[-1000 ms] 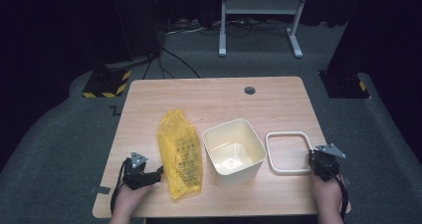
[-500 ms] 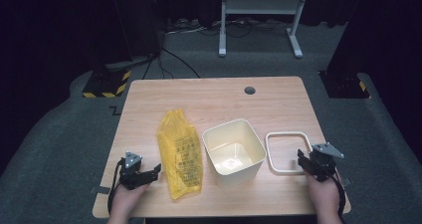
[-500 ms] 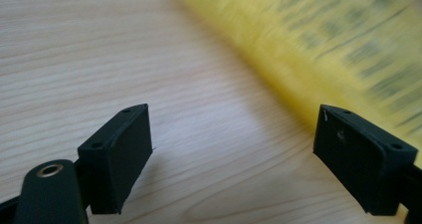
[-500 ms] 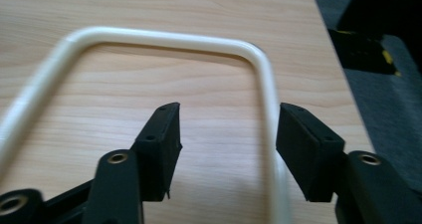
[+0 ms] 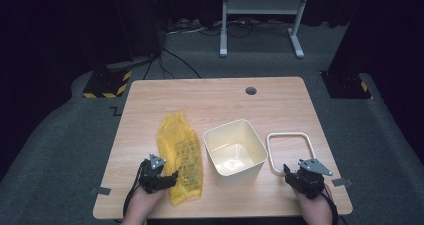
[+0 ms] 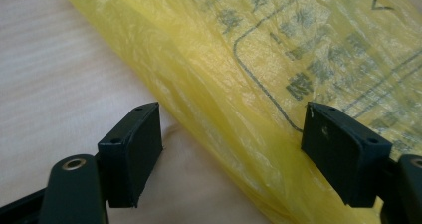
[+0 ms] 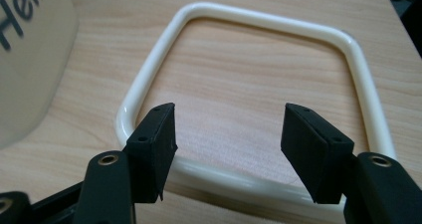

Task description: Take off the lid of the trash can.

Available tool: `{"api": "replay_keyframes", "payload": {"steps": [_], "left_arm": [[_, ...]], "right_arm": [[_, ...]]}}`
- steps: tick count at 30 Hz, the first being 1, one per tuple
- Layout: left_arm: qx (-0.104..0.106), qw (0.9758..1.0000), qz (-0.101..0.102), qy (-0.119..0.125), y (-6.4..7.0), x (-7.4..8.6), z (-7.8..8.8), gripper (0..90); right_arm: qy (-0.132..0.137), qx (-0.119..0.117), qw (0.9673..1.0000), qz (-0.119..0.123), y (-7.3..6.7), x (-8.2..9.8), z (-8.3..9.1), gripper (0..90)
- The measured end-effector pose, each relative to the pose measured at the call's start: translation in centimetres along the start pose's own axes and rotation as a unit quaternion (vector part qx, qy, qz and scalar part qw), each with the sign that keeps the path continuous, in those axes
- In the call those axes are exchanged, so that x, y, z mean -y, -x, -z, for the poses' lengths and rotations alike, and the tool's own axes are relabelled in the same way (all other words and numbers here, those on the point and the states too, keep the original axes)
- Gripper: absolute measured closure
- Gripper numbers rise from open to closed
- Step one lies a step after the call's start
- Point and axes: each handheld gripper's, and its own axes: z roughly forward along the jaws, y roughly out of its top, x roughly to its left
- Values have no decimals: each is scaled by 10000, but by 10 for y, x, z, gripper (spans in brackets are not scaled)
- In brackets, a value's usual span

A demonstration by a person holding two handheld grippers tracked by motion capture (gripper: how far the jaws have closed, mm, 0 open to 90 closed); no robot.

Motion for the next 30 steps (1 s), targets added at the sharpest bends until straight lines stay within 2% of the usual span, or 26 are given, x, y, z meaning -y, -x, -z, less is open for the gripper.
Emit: {"api": "replay_keyframes", "payload": {"steps": [1, 2, 3, 4, 5, 6, 8, 9, 10, 11, 12, 13, 14, 15, 17, 18, 19, 20, 21, 22, 24, 26, 27, 28, 29, 30], "left_arm": [[0, 10000, 0, 0, 0, 0, 0, 227], [167, 9998, -47, 89, -2, 4, 9, 209], [167, 9998, -47, 89, -2, 4, 9, 206], [177, 9996, -26, 195, -5, 3, 14, 206], [147, 9989, 101, 439, -16, -5, 20, 206], [147, 9989, 101, 439, -16, -5, 20, 217], [222, 9980, 332, 484, -30, -17, 17, 236], [155, 9981, 509, 299, -42, -28, 6, 258], [145, 9976, 659, 181, -47, -32, -1, 289], [145, 9976, 659, 181, -47, -32, -1, 319], [289, 9960, 850, 2, -51, -36, -13, 349], [290, 9959, 848, -96, -50, -38, -18, 363], [290, 9959, 848, -96, -50, -38, -18, 384], [217, 9970, 715, -177, -44, -40, -24, 393], [248, 9971, 694, -186, -41, -42, -25, 411], [217, 9985, 426, -263, -32, -44, -27, 414], [85, 9993, 212, -309, -26, -45, -27, 428], [-21, 9994, 61, -330, -21, -45, -27, 470], [-21, 9994, 61, -330, -21, -45, -27, 519], [1, 9995, 86, -307, -18, -44, -26, 519], [-26, 9997, 70, -216, -15, -42, -25, 612], [18, 10000, 69, -42, -12, -37, -25, 766], [16, 10000, 77, 33, -12, -35, -25, 766], [38, 9997, 161, 157, -11, -32, -25, 857], [85, 9993, 252, 260, -12, -29, -25, 880], [296, 9972, 522, 445, -15, -22, -24, 887]], "right_arm": [[0, 0, 10000, 0, 0, 0, 0, 383], [-16, -7, 10000, 88, -1, 3, -2, 383], [-16, -7, 10000, 88, -1, 3, -2, 383], [4, -48, 10000, 64, -1, 3, -2, 383], [4, -57, 10000, 72, -2, 3, -3, 383], [4, -57, 10000, 72, -2, 3, -3, 383], [17, -72, 9999, 121, -4, 2, -3, 383], [37, -91, 9998, 180, -6, 2, -3, 383], [45, -108, 9998, 188, -7, 2, -3, 382], [45, -108, 9998, 188, -7, 2, -3, 382], [63, -116, 9997, 191, -7, 1, -2, 383], [71, -112, 9997, 182, -7, 1, -2, 383], [71, -112, 9997, 182, -7, 1, -2, 383], [81, -119, 9998, 161, -6, 2, -1, 383], [75, -111, 9998, 153, -4, 3, 0, 384], [67, -110, 9998, 131, -4, 3, 0, 384], [69, -116, 9998, 144, -4, 3, -1, 384], [67, -125, 9998, 148, -4, 4, -1, 386], [67, -125, 9998, 148, -4, 4, -1, 386], [74, -126, 9998, 151, -5, 4, -1, 387], [85, -129, 9997, 173, -6, 3, -1, 388], [97, -139, 9997, 200, -7, 4, 0, 391], [97, -139, 9997, 200, -7, 4, 0, 391], [124, -142, 9995, 234, -7, 4, 0, 391], [134, -148, 9995, 240, -7, 4, 0, 391], [145, -162, 9995, 243, -8, 5, 0, 392]]}}
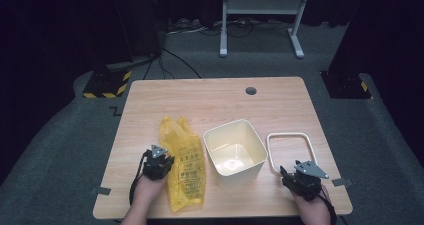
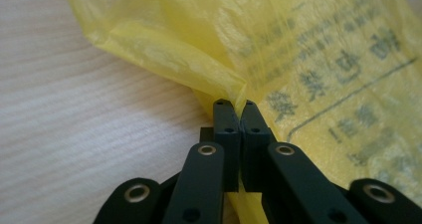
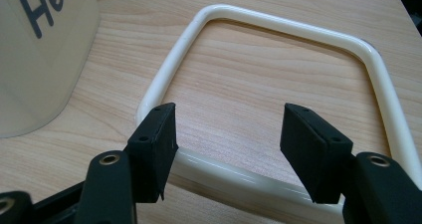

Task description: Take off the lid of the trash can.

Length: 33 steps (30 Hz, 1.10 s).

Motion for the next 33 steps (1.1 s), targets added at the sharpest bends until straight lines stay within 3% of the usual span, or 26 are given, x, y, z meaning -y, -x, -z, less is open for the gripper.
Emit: {"api": "replay_keyframes", "payload": {"steps": [4, 6, 9, 13, 14, 15, 19, 20, 22, 23, 25, 26, 27, 28, 29, 33], "left_arm": [[182, 9995, 107, 222, -4, 8, 4, 894], [232, 9973, 157, 681, -2, 6, 18, 894], [159, 9928, 43, 1188, 3, 3, 33, 895], [60, 9845, 24, 1754, 6, -1, 52, 896], [60, 9845, 24, 1754, 6, -1, 52, 896], [-1, 9798, 31, 2000, 8, -2, 61, 896], [-130, 9690, 6, 2468, 11, -6, 77, 896], [-130, 9690, 6, 2468, 11, -6, 77, 896], [-236, 9606, -45, 2767, 15, -9, 88, 896], [-276, 9581, -64, 2850, 16, -9, 91, 896], [-310, 9542, -66, 2976, 18, -11, 97, 896], [-310, 9542, -66, 2976, 18, -11, 97, 896], [-337, 9522, -85, 3035, 19, -11, 99, 896], [-401, 9481, -113, 3151, 21, -11, 103, 896], [-401, 9481, -113, 3151, 21, -11, 103, 896], [-427, 9405, -79, 3370, 23, -12, 110, 896]], "right_arm": [[63, -51, 10000, -52, 1, 1, 0, 389], [155, -39, 9998, -68, 3, 1, 1, 383], [247, -93, 9995, -153, 4, 0, 2, 372], [278, -96, 9993, -248, 7, 2, 3, 354], [278, -96, 9993, -248, 7, 2, 3, 354], [288, -105, 9992, -257, 7, 2, 2, 343], [340, -147, 9990, -248, 8, 2, 3, 317], [340, -147, 9990, -248, 8, 2, 3, 317], [326, -164, 9990, -255, 7, 3, 1, 297], [305, -154, 9991, -239, 7, 3, 0, 290], [300, -177, 9991, -259, 7, 3, -1, 276], [300, -177, 9991, -259, 7, 3, -1, 276], [299, -186, 9990, -268, 7, 3, -2, 271], [298, -211, 9989, -284, 6, 3, -2, 264], [297, -216, 9989, -285, 6, 3, -2, 260], [386, -266, 9986, -258, 3, 3, -2, 256]]}}
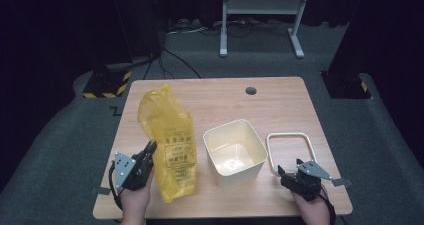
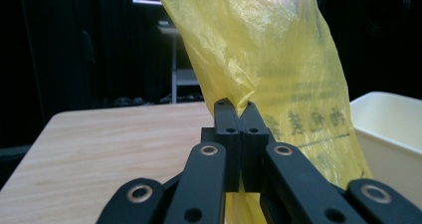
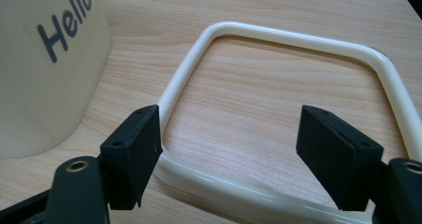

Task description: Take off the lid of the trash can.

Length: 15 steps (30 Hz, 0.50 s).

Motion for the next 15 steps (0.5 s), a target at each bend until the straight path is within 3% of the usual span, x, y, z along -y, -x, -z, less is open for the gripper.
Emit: {"api": "replay_keyframes", "payload": {"steps": [7, 15], "left_arm": [[13, 9990, -22, 439, 3, -19, 6, 896], [13, 9974, -30, 716, 8, -38, 7, 896]], "right_arm": [[179, 13, 9998, 17, -2, -2, 1, 251], [202, 34, 9998, -25, 2, -1, 2, 243]]}}
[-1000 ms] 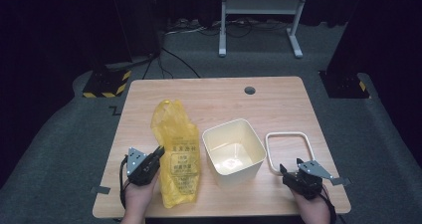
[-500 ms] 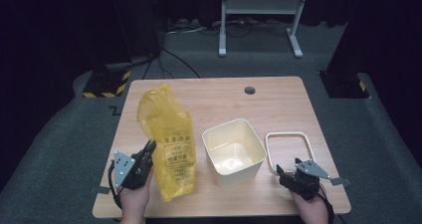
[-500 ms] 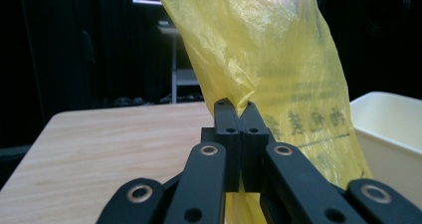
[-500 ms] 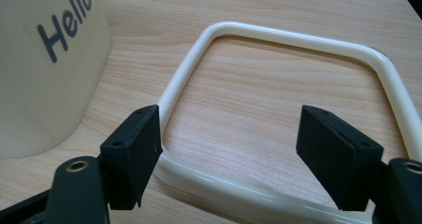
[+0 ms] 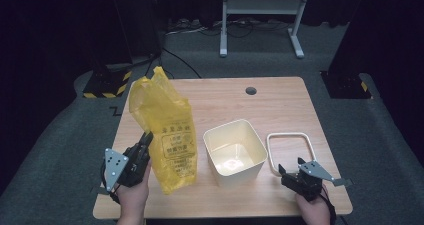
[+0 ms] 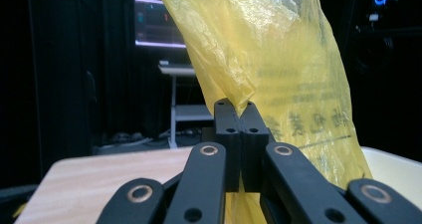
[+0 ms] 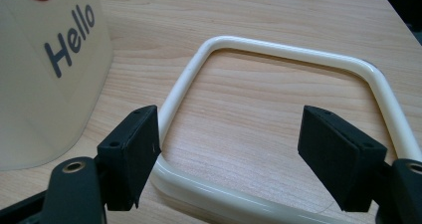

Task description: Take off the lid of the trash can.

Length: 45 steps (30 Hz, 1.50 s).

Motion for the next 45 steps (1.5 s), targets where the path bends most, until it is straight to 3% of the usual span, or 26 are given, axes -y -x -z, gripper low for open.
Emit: {"api": "replay_keyframes", "payload": {"steps": [1, 3, 9, 21, 29, 35, 45], "left_arm": [[36, 9999, -90, -25, 0, -7, 1, 896], [23, 9998, -9, 176, 3, -13, -2, 896], [121, 9991, -3, 415, 12, -28, -5, 896], [389, 9970, -21, 668, 30, -54, -17, 896], [592, 9958, -46, 690, 49, -60, -32, 896], [842, 9939, -134, 702, 72, -67, -46, 896], [1109, 9915, -154, 662, 97, -67, -67, 896]], "right_arm": [[-17, 0, 10000, -29, 1, 0, 0, 243], [-4, 0, 10000, -7, 2, 1, 0, 243], [26, 28, 10000, -53, 4, 1, 1, 239], [3, -23, 10000, -25, 0, 2, 1, 238], [6, 6, 10000, -55, 3, 2, 0, 237], [-5, -3, 10000, -50, 3, 2, 1, 235], [15, -5, 10000, -55, 4, 2, 1, 234]]}}
